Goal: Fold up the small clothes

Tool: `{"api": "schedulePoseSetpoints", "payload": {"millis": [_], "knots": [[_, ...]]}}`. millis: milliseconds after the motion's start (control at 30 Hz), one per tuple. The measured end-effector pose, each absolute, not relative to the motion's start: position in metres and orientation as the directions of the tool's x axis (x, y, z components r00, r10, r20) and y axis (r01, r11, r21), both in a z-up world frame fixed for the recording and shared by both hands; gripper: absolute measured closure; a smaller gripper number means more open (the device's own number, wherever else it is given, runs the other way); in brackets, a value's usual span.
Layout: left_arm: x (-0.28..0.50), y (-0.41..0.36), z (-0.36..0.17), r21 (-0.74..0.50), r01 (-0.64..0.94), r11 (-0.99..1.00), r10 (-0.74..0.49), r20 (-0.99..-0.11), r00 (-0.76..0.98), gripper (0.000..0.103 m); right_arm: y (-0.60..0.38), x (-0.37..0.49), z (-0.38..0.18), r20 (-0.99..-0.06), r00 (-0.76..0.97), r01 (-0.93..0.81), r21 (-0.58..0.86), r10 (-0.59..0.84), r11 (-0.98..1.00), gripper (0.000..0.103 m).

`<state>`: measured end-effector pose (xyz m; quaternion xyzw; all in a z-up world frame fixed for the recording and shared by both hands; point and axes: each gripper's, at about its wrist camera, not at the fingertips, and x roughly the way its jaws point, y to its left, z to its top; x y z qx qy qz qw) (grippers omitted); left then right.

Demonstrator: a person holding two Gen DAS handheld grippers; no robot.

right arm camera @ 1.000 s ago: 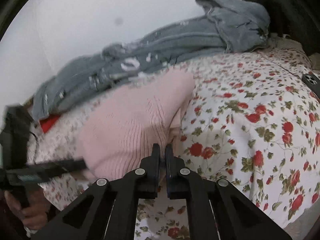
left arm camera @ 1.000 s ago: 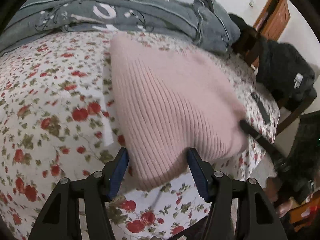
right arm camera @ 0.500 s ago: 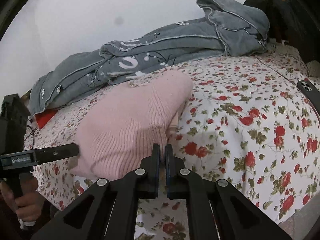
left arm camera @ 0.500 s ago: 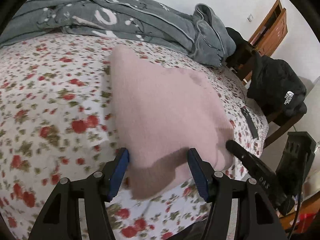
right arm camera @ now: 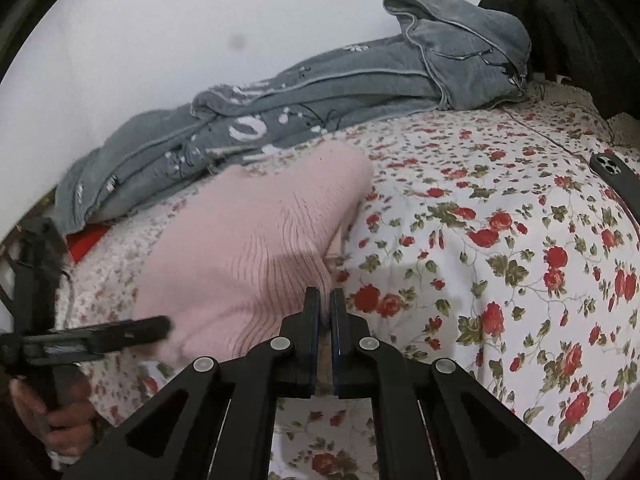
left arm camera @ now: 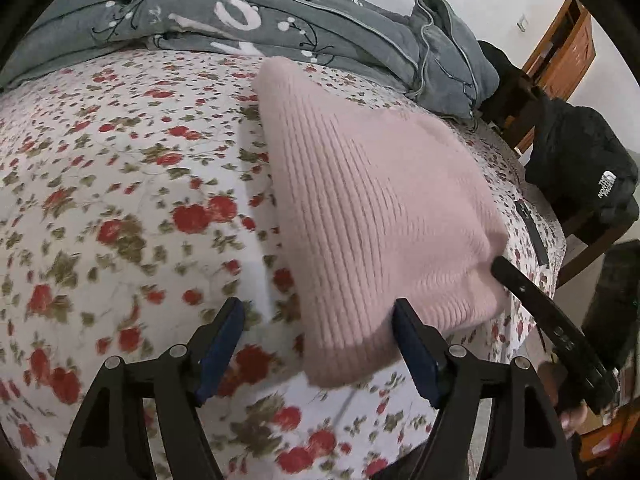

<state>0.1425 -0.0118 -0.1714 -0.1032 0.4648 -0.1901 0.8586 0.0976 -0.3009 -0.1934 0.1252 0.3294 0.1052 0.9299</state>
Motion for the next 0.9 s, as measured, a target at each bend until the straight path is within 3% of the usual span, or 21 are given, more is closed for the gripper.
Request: {"api": "schedulePoseSetpoints", "payload": {"millis": [100,167,233,300,467,633,900], "knots": [[0.139,-0.007,-0.158,-0.354,0.262,0.898,-0.440,-0.741,0.507,0.031,-0.298,0.099,-0.188,-0.594,0.752,-0.143,0.276,0.286,0.950,0.094],[0.138,-0.003,-0.145,-0.338,0.286,0.897,-0.442,-0.718,0.537,0.031,-0.301,0.098,-0.179,-0.575,0.761,-0.164,0.279,0.301,0.946,0.083],[0.144,-0.002,-0.133,-0.326,0.299,0.897,-0.442,-0.705,0.555,0.031,-0.306,0.102,-0.166,-0.539,0.779,-0.177,0.302,0.321,0.937,0.064],[0.158,-0.002,-0.125,-0.329,0.299,0.896,-0.443,-0.700,0.560,0.031,-0.307,0.111,-0.158,-0.520,0.786,-0.183,0.322,0.335,0.929,0.059],[0.197,-0.005,-0.117,-0.347,0.275,0.897,-0.443,-0.697,0.564,0.032,-0.303,0.165,-0.156,-0.552,0.732,-0.161,0.430,0.399,0.889,0.057],[0.233,-0.010,-0.139,-0.382,0.240,0.892,-0.451,-0.736,0.504,0.034,-0.298,0.196,-0.178,-0.653,0.676,-0.104,0.374,0.341,0.922,0.051],[0.252,-0.023,-0.168,-0.446,0.252,0.859,-0.512,-0.736,0.443,0.035,-0.320,0.205,-0.197,-0.668,0.648,-0.095,0.406,0.366,0.909,0.051]]}}
